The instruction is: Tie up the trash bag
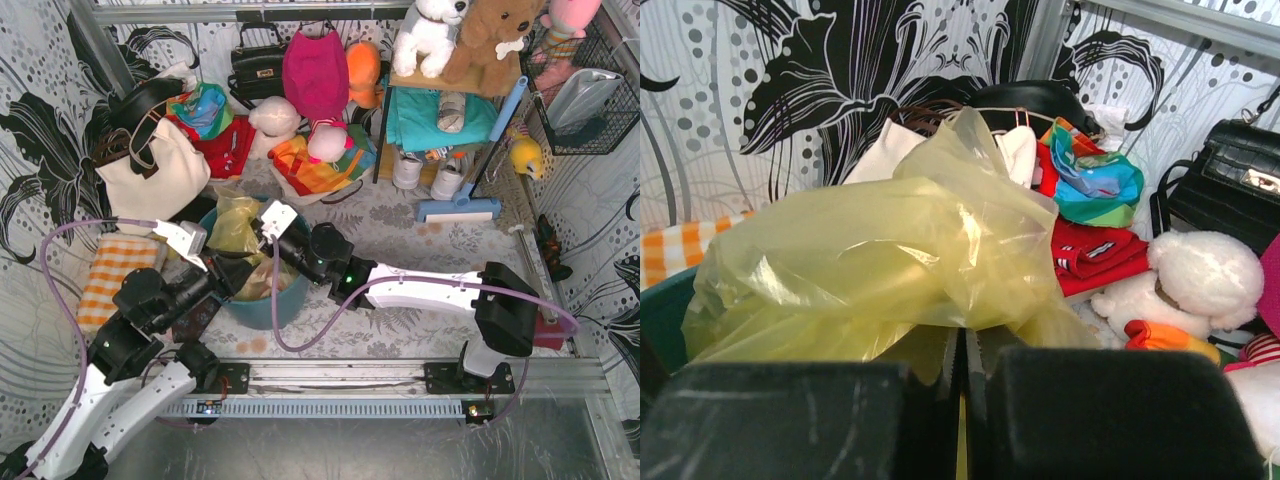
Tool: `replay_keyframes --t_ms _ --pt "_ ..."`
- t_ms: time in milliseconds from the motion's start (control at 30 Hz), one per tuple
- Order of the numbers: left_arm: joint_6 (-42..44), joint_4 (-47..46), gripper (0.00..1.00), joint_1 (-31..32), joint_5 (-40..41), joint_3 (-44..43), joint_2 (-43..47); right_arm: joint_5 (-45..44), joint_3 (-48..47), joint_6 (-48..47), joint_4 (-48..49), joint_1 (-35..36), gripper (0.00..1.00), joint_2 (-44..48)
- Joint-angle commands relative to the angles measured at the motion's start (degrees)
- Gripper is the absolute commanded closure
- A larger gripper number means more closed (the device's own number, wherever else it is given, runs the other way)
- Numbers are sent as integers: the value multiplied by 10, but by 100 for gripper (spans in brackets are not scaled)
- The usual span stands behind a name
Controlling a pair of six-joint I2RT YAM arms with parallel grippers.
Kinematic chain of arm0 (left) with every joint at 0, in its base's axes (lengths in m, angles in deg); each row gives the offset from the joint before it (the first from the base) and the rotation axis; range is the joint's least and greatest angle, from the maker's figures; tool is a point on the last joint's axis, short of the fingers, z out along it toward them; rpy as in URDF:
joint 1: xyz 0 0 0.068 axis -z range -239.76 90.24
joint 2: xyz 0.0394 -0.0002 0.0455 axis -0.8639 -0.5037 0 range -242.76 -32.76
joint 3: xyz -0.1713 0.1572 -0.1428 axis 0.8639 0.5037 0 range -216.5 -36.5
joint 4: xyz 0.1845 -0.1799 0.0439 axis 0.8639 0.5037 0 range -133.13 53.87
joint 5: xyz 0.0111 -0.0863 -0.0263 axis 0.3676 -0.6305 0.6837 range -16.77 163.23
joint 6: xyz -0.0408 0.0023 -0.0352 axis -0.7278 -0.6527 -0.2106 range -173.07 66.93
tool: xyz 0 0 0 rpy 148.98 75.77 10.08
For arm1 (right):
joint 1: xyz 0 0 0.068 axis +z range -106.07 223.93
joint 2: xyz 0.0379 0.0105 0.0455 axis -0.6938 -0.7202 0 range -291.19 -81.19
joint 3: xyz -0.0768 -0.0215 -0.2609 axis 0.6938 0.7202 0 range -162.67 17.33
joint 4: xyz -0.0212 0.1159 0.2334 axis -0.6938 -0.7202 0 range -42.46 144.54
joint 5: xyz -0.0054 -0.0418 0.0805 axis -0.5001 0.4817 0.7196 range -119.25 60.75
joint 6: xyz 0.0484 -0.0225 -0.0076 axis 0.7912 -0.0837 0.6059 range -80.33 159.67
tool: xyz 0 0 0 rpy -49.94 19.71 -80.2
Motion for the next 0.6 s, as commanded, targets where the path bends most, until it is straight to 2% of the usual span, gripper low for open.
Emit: replay_keyframes --t_ms 0,100,200,333,433,567 --pt "-11 2 66 1 29 -1 22 10 -22 -16 57 3 100 -12" --pt "-9 15 63 1 35 -10 28 14 -21 -9 62 4 100 -12" --pt "-8 30 51 1 32 -22 29 20 -20 -7 60 4 100 -12" --pt "-5 51 42 1 28 -59 30 23 -14 -10 61 7 100 -12" --pt "6 73 33 1 60 -122 21 27 -12 -14 59 7 100 -12" --pt "20 98 31 1 128 -210 -13 31 -10 -16 53 9 100 -10"
